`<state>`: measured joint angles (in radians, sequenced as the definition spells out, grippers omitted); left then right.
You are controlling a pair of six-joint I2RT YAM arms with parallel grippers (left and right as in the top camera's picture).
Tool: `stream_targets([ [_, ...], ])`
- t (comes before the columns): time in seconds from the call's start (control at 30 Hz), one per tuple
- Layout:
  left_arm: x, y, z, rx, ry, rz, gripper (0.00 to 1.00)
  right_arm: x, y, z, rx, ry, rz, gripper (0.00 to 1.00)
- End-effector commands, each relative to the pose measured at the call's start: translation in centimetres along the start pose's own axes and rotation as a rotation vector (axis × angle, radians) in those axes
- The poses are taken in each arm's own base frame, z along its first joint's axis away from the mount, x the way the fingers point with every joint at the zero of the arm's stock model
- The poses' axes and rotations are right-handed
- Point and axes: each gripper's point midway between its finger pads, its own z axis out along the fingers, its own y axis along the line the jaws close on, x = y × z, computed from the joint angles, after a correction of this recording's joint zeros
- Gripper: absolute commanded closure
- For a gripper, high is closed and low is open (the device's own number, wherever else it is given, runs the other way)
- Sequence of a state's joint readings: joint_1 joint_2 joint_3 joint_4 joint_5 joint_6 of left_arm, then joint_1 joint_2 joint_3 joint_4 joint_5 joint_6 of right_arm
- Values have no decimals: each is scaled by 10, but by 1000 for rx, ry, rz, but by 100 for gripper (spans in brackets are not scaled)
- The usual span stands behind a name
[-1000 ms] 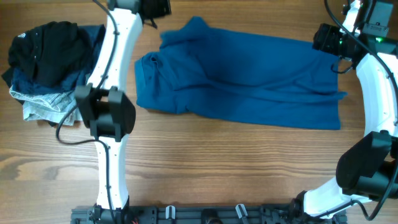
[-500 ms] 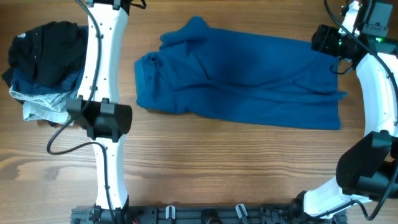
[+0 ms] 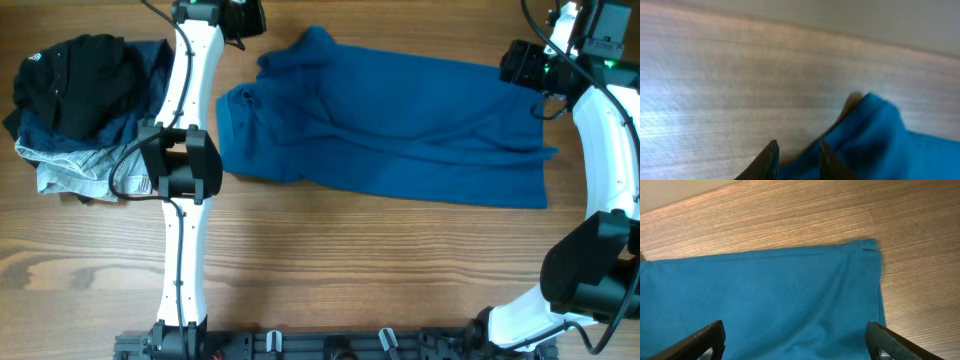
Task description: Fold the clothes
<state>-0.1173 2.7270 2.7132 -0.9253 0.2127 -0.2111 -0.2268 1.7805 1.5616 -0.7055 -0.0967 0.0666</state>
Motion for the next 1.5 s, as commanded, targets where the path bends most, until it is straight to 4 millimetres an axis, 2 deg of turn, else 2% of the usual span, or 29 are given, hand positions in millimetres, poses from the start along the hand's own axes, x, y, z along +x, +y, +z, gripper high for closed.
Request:
stream_targets([
  [0.0, 15, -7, 9, 32, 51, -7, 69, 3, 4, 5, -17, 15, 10, 10],
  [0.1, 27, -11, 15, 62, 91, -13, 60, 3, 4, 5, -17, 16, 10, 10],
  [0.17, 35, -14, 16, 77, 126, -20, 51, 4, 4, 5, -16, 19, 9, 10],
  [0.33, 54, -8, 17, 58, 196, -14, 38, 5, 4, 5, -16, 24, 10, 10],
  [0.6, 75, 9, 49, 23, 236, -26, 33, 7, 4, 5, -16, 30, 10, 10],
  [0.7, 79, 15, 57, 2, 235, -53, 26, 7, 4, 5, -16, 30, 11, 10],
  [0.83, 82, 17, 62, 0, 240, -56, 25, 7, 4, 5, -16, 30, 11, 10],
  [0.87, 82, 16, 62, -1, 240, -65, 27, 7, 4, 5, -15, 30, 10, 10],
  [0.9, 83, 15, 62, -1, 241, -75, 32, 7, 4, 5, -15, 30, 11, 10],
  [1.03, 87, 4, 62, 44, 259, -77, 81, 7, 4, 5, -15, 30, 10, 10],
  [1.1, 87, 1, 62, 52, 258, -75, 95, 7, 4, 5, -15, 30, 10, 10],
  [1.23, 77, 0, 58, 58, 231, -72, 96, 7, 4, 5, -15, 29, 11, 10],
  [1.37, 48, 0, 34, 64, 162, -71, 96, 5, 2, 5, -7, 23, 10, 9],
  [1.47, 19, -8, 4, 77, 87, -58, 96, 2, 1, 8, -1, 10, 10, 9],
])
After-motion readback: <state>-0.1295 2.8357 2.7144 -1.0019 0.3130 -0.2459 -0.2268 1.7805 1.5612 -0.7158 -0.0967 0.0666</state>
